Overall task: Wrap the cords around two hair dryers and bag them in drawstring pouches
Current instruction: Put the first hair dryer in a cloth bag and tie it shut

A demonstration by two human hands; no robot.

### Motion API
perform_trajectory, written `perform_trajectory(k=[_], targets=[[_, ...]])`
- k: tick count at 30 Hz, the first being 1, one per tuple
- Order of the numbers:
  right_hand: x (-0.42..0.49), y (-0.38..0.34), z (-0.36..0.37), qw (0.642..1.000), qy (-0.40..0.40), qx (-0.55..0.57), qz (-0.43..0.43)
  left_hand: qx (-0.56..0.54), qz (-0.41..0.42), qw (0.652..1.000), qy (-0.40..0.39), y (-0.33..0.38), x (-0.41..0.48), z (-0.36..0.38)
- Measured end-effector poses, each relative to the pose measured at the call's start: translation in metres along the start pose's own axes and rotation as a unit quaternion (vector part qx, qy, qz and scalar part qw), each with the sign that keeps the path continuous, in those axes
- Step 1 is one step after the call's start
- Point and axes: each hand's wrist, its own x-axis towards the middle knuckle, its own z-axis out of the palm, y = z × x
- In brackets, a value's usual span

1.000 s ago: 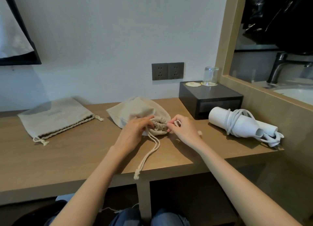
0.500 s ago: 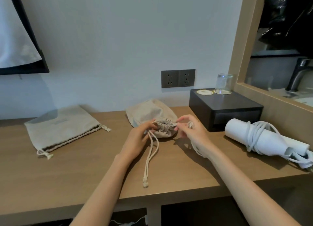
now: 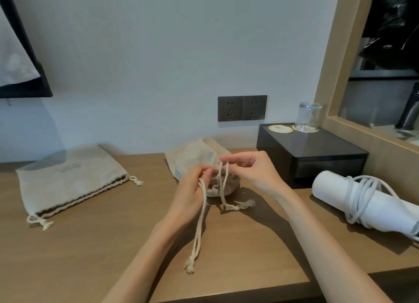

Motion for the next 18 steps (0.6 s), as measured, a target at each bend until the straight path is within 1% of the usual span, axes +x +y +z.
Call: perform_trajectory(k=[2, 4, 6, 8, 10, 13, 14, 16, 18], targets=[[0.002, 0.004, 0.007, 0.999, 0.033, -0.014, -0.001, 0.037, -0.006, 0.999, -0.028, 0.001, 0.001, 0.002], [0.003, 0.010, 0.014, 0.995, 0.069, -0.068, -0.027, 0.083, -0.004, 0.995, -0.051, 0.001, 0.001, 0.005], [0.004, 0.015, 0.019, 0.981, 0.087, -0.147, -0.091, 0.127, 0.016, 0.991, -0.044, -0.003, 0.001, 0.007], [0.005, 0.020, 0.019, 0.972, 0.095, -0.171, -0.128, 0.158, 0.047, 0.986, -0.018, -0.009, 0.003, 0.005], [0.007, 0.024, 0.016, 0.970, 0.094, -0.177, -0.136, 0.140, 0.048, 0.989, 0.001, -0.014, 0.004, 0.004], [0.005, 0.026, 0.014, 0.977, 0.051, -0.180, -0.104, 0.107, 0.036, 0.994, 0.011, -0.011, 0.004, 0.000], [0.005, 0.027, 0.015, 0.976, 0.036, -0.193, -0.092, 0.078, 0.031, 0.996, 0.016, -0.008, 0.005, -0.001], [0.005, 0.027, 0.017, 0.975, 0.024, -0.209, -0.073, 0.035, 0.038, 0.998, 0.037, -0.002, 0.007, -0.008], [0.005, 0.026, 0.017, 0.980, 0.020, -0.187, -0.060, 0.023, 0.049, 0.997, 0.051, 0.004, 0.011, -0.014]])
